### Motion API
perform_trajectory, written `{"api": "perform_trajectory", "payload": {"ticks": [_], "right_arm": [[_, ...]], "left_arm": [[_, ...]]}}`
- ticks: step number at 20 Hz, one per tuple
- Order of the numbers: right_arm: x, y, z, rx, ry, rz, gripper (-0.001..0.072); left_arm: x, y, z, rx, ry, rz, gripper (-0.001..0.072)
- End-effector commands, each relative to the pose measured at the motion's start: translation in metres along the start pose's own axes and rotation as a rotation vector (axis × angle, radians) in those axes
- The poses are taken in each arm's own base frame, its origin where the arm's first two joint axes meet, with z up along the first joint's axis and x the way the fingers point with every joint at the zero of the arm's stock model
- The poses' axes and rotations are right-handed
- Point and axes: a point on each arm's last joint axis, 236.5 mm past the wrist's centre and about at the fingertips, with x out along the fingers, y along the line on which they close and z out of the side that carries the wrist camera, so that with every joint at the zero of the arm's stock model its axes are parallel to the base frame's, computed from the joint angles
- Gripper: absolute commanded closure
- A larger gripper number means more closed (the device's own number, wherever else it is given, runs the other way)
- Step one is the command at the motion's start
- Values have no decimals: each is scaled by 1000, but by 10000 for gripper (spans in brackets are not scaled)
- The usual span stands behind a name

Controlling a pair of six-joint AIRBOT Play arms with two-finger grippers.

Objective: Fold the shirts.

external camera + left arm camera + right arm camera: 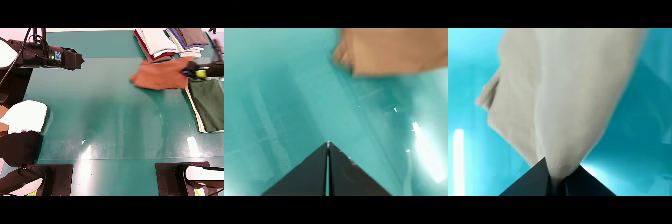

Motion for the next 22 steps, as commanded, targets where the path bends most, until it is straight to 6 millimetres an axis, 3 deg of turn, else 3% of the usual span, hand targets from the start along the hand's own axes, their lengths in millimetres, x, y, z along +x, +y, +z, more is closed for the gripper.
{"api": "perform_trajectory", "payload": {"ticks": [1, 4, 8, 12, 15, 22], "right_arm": [[-53, -73, 31, 109, -122, -99, 694], [-74, -86, 64, 100, -197, -122, 694], [-105, -68, 112, 18, -309, -127, 694], [-140, -41, 141, -60, -387, -123, 694], [-155, -25, 145, -104, -383, -114, 694], [-189, -46, 115, -122, -301, -313, 694]], "left_arm": [[0, -2, 0, -15, -3, -4, 685], [0, -2, 0, -17, -3, -5, 684], [0, -2, -1, -34, 5, -5, 684], [0, -2, -4, -33, 17, -5, 684], [0, -2, -4, -33, 17, -5, 684], [0, -2, -12, -28, 51, -3, 684]]}}
